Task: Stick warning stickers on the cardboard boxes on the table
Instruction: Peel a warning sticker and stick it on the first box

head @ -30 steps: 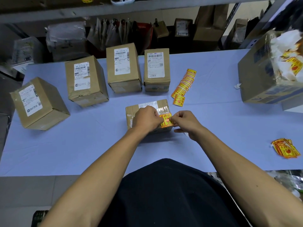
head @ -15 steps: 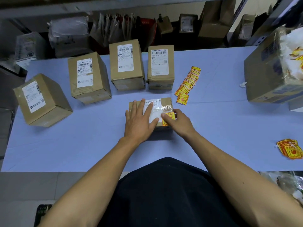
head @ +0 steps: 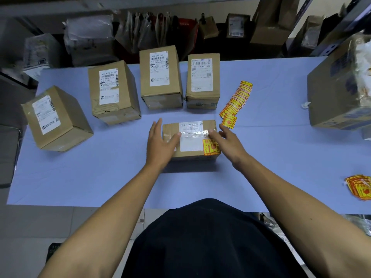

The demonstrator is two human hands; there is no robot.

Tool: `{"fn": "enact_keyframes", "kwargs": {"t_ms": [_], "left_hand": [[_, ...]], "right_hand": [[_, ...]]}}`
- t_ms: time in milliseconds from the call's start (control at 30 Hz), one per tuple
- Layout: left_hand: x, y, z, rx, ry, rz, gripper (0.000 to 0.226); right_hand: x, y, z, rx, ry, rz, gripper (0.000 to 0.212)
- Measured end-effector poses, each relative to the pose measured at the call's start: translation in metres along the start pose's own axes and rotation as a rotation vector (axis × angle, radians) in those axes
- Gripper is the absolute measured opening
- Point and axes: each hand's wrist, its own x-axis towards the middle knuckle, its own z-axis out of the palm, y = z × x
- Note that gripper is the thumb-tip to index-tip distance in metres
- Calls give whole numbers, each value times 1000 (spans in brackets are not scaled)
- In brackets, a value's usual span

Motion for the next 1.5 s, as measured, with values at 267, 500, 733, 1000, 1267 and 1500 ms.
{"fn": "enact_keyframes", "kwargs": {"t_ms": [267, 500, 733, 1000, 1267, 1500], "left_hand": [[1, -1, 10, -447, -136, -350, 20], [-8, 6, 17, -496, -110, -328, 15], [-2, 70, 59, -498, -173, -216, 13], [8, 149, 152, -416, -354, -138, 17], [9, 168, 214, -272, -430, -169, 21], [11, 167, 220, -221, -442, -195, 16]], "right_hand": [[6, -6, 16, -27, -63, -21, 49], [0, -3, 6, -43, -69, -35, 54], [-5, -6, -66, 33, 41, -102, 44], [-5, 15, -173, 178, 218, -49, 30], [4, 51, -220, 236, 275, 30, 26], [16, 64, -222, 201, 255, 30, 38]]}}
